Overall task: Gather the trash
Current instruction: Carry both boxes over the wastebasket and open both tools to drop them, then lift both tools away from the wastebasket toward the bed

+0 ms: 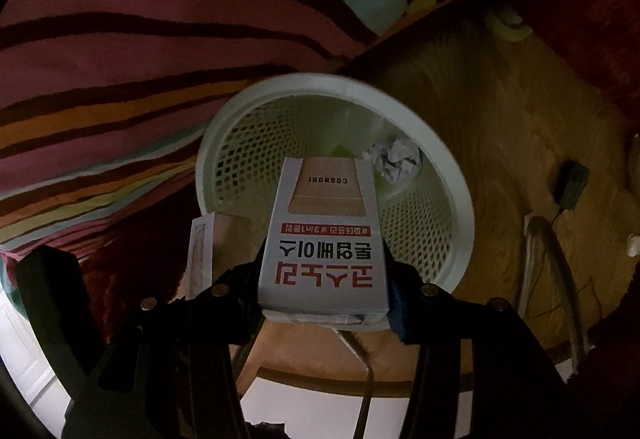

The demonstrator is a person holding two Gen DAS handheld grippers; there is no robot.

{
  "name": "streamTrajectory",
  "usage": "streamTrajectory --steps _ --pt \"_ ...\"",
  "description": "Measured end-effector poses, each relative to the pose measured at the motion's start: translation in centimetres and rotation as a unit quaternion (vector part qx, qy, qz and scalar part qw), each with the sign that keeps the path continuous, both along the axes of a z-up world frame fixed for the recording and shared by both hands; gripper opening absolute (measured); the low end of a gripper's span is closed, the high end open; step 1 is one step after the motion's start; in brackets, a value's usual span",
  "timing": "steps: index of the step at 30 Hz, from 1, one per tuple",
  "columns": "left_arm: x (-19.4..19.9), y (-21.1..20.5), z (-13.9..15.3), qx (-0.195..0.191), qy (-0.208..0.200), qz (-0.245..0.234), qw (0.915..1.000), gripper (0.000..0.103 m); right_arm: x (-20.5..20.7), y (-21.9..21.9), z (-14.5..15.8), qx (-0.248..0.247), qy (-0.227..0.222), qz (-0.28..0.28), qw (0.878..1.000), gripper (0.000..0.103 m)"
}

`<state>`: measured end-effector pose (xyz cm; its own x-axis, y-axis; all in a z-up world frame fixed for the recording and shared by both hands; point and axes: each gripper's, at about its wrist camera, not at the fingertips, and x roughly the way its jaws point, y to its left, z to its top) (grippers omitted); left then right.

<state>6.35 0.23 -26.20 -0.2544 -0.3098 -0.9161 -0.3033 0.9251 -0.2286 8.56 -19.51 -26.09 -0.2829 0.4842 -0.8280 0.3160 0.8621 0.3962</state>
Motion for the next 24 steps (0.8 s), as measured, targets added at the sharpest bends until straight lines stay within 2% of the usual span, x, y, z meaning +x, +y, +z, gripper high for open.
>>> streamTrajectory --steps 1,2,3,4,7,24 --pt "0.0 0.1 -0.3 0.003 0.006 0.004 1.0 0.057 -0.1 0.0 -0.3 0.007 0.007 -0.003 1.0 0.05" --pt "0.0 0.2 -0.5 0.008 0.009 0.007 0.9999 0.065 -0.1 0.1 -0.6 0.011 0.014 -0.006 1.0 0.063" --pt "0.0 0.4 -0.7 0.014 0.012 0.011 0.9998 0.078 -0.3 0.3 -0.8 0.014 0.021 -0.008 1.0 0.075" --pt "0.1 0.5 -0.9 0.017 0.013 0.012 0.9997 0.079 -0.4 0.2 -1.0 0.011 0.024 -0.012 1.0 0.089" --pt "0.0 0.8 -1.2 0.02 0.016 0.02 0.9995 0.079 -0.4 0.1 -1.1 -0.005 0.023 -0.015 1.0 0.089" --pt "-0.6 1.9 -1.0 0.018 0.027 0.039 0.9987 0.079 -0.6 -0.4 -0.6 -0.014 0.018 -0.026 0.999 0.089"
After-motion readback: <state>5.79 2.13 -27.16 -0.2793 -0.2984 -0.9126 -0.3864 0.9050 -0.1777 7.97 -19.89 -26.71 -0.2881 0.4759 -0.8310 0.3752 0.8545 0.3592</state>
